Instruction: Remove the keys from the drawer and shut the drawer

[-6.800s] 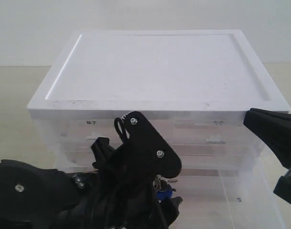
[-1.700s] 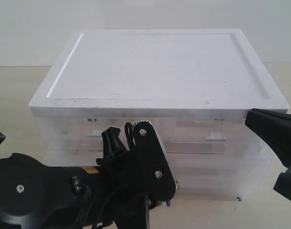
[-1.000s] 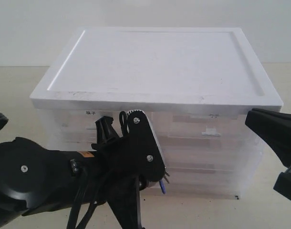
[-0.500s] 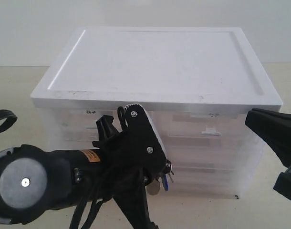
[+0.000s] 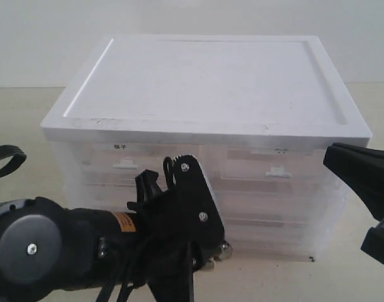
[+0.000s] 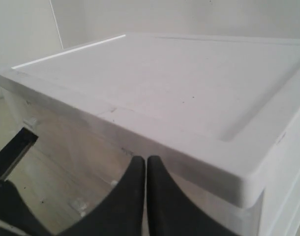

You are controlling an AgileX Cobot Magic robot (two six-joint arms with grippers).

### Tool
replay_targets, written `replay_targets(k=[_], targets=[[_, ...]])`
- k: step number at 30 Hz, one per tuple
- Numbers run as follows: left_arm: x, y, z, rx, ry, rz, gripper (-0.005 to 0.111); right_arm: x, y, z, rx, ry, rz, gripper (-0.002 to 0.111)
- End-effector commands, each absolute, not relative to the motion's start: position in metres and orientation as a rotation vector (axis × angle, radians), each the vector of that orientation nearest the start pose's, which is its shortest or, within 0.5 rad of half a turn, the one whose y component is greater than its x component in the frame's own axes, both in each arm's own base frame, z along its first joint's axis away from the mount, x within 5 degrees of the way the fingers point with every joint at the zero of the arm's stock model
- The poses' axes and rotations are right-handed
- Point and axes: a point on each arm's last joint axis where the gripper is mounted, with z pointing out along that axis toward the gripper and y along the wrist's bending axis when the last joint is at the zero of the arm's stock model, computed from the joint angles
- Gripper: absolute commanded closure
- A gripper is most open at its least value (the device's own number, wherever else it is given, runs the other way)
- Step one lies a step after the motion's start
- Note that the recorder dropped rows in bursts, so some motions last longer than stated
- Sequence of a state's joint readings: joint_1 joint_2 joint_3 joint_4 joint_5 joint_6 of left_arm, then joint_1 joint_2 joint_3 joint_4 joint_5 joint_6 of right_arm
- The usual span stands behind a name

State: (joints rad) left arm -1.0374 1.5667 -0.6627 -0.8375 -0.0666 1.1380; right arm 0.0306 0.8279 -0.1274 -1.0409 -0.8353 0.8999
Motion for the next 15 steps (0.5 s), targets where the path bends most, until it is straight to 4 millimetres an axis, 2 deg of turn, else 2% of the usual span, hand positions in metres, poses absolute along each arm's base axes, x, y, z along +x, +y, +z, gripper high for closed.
replay_targets(k=[1, 8, 9, 12, 15], targets=[[0.14, -0.246, 0.169, 1.491, 1.852, -0.299, 0.102, 0.124, 0.062, 0.225, -0.511, 1.605, 0.638, 0.109], [0.15, -0.244, 0.172, 1.415, 1.825, -0.244, 0.102, 0.124, 0.062, 0.225, -0.513, 1.6, 0.643, 0.109], [0.149, -0.243, 0.171, 1.424, 1.832, -0.249, 0.097, 0.124, 0.062, 0.225, -0.513, 1.6, 0.643, 0.109], [0.151, -0.241, 0.171, 1.391, 1.823, -0.223, 0.071, 0.124, 0.062, 0.225, -0.513, 1.6, 0.643, 0.109], [0.151, -0.241, 0.171, 1.382, 1.831, -0.228, 0.068, 0.124, 0.062, 0.225, -0.513, 1.6, 0.643, 0.109]])
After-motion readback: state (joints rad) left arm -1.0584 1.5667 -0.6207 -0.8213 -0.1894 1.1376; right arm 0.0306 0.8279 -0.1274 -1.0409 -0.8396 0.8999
